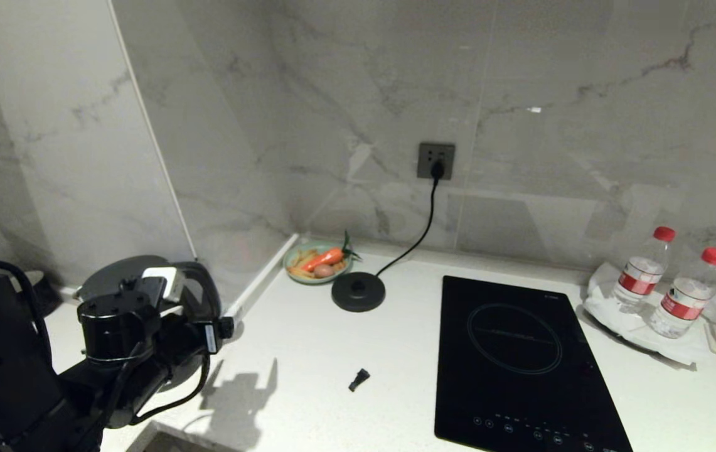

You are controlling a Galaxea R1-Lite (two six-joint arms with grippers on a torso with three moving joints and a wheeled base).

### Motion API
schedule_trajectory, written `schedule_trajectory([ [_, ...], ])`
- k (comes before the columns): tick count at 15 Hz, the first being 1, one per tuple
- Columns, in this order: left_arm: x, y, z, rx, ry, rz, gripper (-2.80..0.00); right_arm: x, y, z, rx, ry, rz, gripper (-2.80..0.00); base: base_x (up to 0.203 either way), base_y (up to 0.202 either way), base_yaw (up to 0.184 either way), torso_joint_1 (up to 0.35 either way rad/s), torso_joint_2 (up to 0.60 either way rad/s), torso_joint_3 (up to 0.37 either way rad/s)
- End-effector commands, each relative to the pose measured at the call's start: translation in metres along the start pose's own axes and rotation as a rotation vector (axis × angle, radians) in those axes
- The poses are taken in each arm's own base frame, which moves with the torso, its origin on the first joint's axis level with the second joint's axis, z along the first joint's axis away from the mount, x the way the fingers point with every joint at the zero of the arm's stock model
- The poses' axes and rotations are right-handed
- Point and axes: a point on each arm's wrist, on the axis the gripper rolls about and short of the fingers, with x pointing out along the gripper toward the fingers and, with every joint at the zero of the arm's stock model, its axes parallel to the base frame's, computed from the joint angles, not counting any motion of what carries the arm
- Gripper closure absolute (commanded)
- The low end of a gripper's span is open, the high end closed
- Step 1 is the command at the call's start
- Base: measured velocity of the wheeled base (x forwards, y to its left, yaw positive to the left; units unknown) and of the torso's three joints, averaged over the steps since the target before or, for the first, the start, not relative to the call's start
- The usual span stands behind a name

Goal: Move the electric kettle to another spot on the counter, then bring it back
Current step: Grab the kettle

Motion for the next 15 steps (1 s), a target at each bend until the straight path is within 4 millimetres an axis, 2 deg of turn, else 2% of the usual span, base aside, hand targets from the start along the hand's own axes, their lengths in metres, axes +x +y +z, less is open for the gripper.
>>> schedule_trajectory([
  [1,-0.018,-0.003,0.001,0.001,-0.001,-0.025,-2.8,0.0,0.0,0.0,0.0,0.0,0.0,0.0,0.0,0.0,0.0,0.0,0.0,0.0],
  [9,-0.066,0.0,0.008,-0.013,-0.042,-0.057,-2.8,0.0,0.0,0.0,0.0,0.0,0.0,0.0,0.0,0.0,0.0,0.0,0.0,0.0],
  [15,-0.085,0.005,0.011,-0.02,-0.07,-0.056,-2.8,0.0,0.0,0.0,0.0,0.001,0.0,0.0,0.0,0.0,0.0,0.0,0.0,0.0],
])
